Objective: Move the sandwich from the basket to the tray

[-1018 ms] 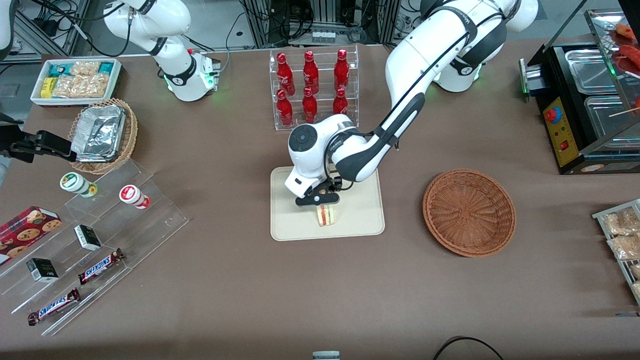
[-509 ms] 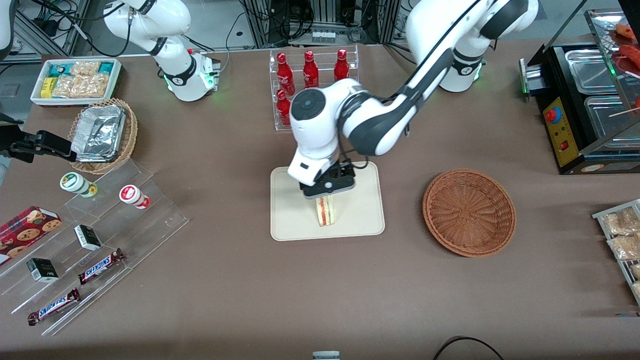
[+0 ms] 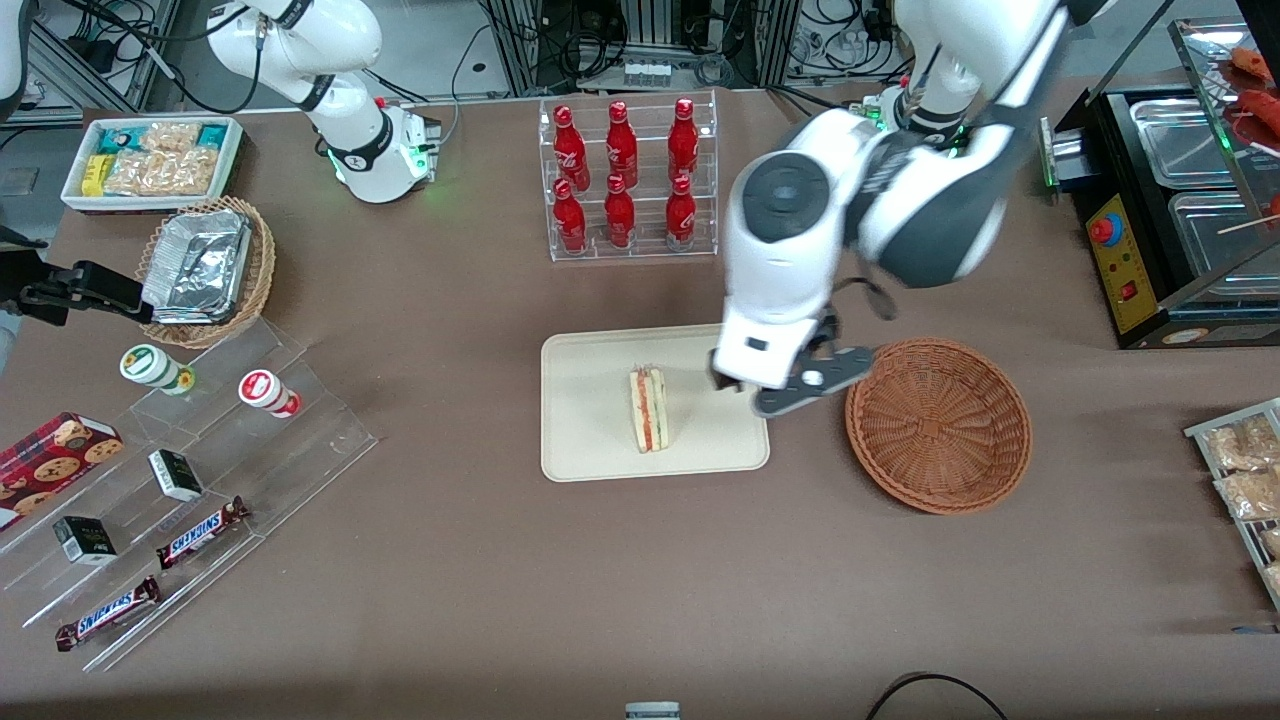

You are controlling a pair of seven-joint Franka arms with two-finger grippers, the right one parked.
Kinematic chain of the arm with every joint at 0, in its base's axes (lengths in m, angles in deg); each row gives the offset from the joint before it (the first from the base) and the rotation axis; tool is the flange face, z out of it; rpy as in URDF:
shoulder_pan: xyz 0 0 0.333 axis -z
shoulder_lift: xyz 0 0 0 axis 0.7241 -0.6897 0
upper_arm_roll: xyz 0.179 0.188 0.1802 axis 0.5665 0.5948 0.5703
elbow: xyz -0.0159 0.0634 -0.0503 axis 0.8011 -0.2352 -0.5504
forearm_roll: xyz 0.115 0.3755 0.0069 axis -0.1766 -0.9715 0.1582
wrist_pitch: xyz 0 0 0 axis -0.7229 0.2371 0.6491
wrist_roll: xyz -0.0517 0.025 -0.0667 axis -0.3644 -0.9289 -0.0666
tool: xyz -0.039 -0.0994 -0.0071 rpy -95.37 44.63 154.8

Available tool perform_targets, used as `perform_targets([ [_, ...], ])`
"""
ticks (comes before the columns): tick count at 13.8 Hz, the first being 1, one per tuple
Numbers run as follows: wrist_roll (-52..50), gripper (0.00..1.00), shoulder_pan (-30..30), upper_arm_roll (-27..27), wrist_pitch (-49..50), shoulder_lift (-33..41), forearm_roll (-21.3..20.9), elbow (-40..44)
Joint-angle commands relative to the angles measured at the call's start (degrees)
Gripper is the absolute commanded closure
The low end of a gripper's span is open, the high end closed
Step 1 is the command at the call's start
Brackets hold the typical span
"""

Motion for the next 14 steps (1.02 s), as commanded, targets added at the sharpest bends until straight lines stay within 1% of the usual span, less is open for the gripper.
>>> perform_targets([
  [1,11.03,0.00,-5.55,-0.14,4.20,5.25,2.73,-3.29],
  [2,14.46,0.00,-7.48,-0.05,4.39,7.96,3.26,-5.74],
  [3,18.50,0.00,-9.58,0.03,4.04,10.25,4.91,-8.29],
  [4,23.41,0.00,-10.56,1.86,4.21,12.19,6.32,-9.53],
  [6,31.50,0.00,-9.70,8.53,4.39,15.61,10.01,-12.08],
  [7,34.85,0.00,-9.52,10.82,4.22,17.20,11.51,-13.31],
  [8,38.02,0.00,-9.43,13.28,4.30,18.35,12.13,-14.10],
  [10,45.13,0.00,-8.21,18.29,4.39,19.59,12.84,-14.81],
  [11,47.95,0.00,-8.11,19.79,4.22,19.59,13.80,-14.82],
  [13,49.38,0.00,-8.29,22.43,4.04,19.33,16.78,-14.64],
  [14,49.56,0.00,-8.46,22.97,3.95,19.33,17.06,-14.73],
])
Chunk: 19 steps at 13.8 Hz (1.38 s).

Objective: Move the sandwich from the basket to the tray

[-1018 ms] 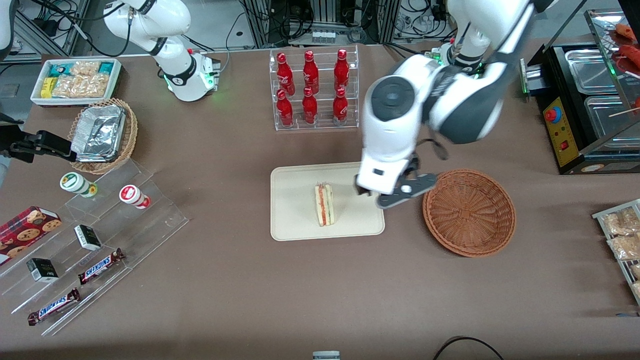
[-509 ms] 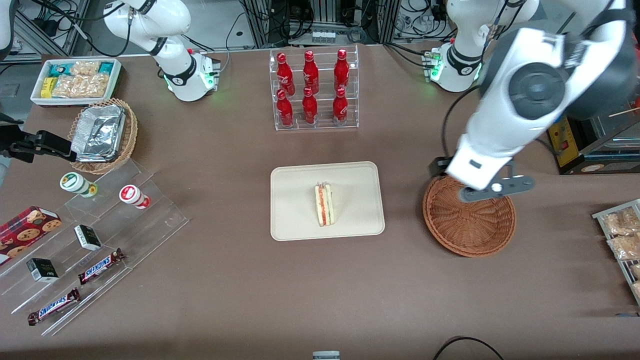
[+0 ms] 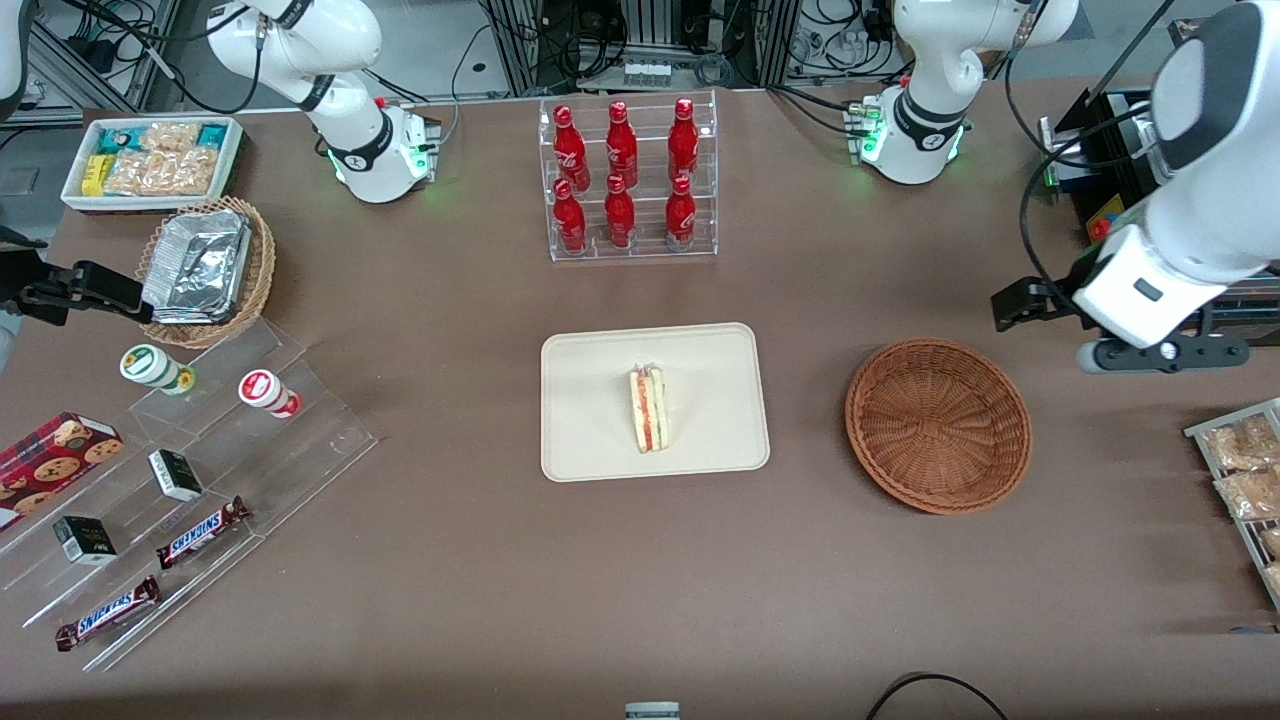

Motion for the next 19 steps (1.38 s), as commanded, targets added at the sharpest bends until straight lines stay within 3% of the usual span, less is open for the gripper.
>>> perform_targets([
  [1,1.25,0.00,0.86,1.90,-1.22,0.51,1.61,-1.07],
  [8,0.99,0.00,-1.86,-0.03,-2.28,-0.99,0.55,0.96],
  [10,0.81,0.00,-1.95,-2.31,-2.20,-0.81,-3.56,0.87],
  [19,1.25,0.00,-3.62,-2.85,0.70,4.72,-3.85,-3.62],
])
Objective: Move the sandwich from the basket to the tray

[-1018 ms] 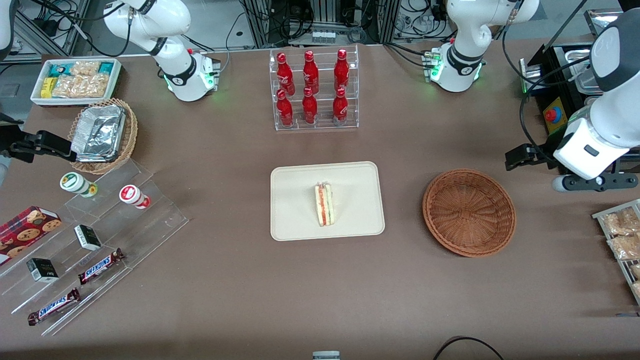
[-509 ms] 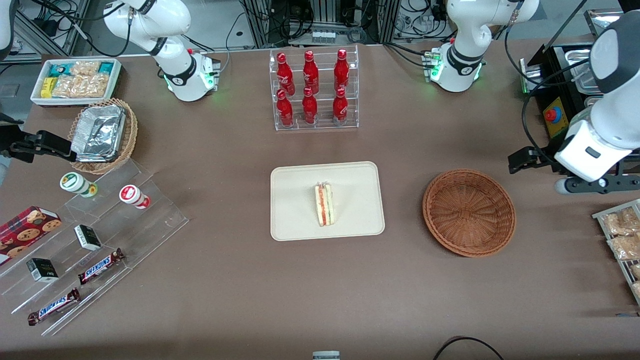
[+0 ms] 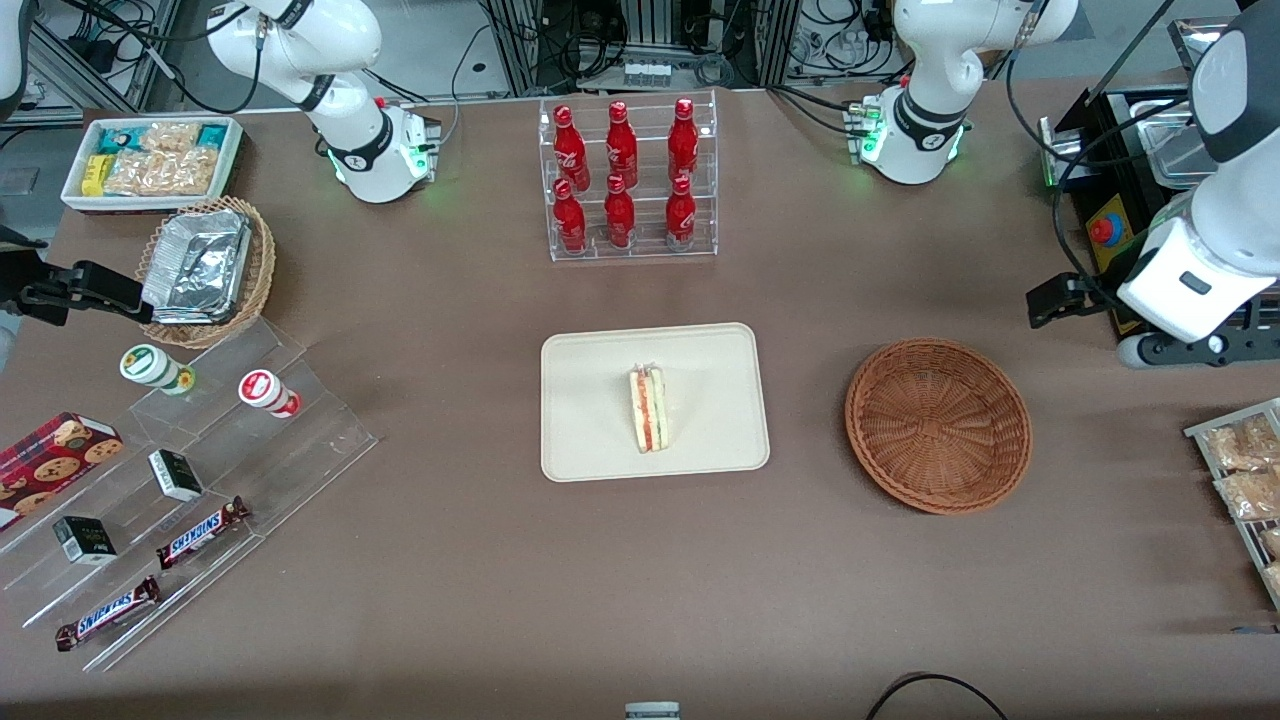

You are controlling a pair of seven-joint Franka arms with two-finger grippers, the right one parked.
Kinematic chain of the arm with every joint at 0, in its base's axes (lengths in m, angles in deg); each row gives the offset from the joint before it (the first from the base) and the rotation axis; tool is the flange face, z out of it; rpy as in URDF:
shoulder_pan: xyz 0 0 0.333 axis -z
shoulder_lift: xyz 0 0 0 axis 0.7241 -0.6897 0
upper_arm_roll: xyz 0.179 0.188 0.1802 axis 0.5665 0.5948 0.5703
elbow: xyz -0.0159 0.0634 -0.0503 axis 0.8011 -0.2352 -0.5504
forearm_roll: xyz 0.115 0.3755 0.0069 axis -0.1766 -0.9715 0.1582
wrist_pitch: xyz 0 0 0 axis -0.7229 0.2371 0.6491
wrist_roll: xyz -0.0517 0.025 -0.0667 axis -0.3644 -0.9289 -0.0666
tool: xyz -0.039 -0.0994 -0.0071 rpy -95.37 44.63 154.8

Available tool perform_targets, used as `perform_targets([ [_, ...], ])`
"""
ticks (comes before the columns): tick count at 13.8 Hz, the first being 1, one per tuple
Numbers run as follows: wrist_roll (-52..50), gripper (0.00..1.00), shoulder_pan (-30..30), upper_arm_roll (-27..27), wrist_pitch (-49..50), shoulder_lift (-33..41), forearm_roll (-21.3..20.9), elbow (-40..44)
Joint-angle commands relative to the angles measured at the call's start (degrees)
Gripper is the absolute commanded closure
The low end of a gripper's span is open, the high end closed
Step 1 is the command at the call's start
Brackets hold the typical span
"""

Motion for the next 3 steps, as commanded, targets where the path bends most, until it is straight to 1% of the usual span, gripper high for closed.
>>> perform_targets([
  [1,0.87,0.00,-0.90,-1.08,0.11,2.79,-0.78,-2.58],
  [3,0.87,0.00,-0.90,-0.99,0.11,2.71,-0.78,-2.58],
])
